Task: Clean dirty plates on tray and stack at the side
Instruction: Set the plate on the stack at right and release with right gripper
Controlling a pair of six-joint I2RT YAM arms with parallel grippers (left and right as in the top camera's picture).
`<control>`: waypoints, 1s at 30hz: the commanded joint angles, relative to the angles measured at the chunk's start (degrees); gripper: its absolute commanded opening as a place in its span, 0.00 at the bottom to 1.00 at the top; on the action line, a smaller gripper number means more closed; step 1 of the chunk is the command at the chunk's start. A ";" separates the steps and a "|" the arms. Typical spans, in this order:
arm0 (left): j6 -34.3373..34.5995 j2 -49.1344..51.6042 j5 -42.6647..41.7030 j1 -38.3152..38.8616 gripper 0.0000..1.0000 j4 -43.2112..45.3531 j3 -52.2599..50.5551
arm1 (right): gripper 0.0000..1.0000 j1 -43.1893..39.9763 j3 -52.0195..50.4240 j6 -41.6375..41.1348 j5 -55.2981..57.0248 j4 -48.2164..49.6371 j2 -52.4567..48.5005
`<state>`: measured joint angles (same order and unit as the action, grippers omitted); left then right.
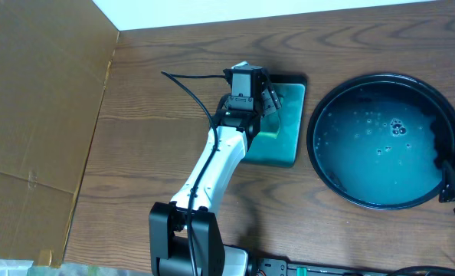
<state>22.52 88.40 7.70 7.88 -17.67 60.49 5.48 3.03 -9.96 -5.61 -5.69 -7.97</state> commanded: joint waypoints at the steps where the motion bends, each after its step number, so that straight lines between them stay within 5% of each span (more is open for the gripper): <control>1: 0.09 -0.07 0.50 -0.26 0.80 -0.11 -0.17 | 0.99 -0.15 -2.75 1.49 -0.26 1.86 4.20; 30: 0.09 -0.04 0.50 -0.26 0.80 -0.09 -0.17 | 0.99 -1.86 -2.71 4.90 0.61 1.84 7.69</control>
<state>22.52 88.40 7.68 7.88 -17.65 60.49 4.29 0.60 -5.80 -5.54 -3.84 -0.82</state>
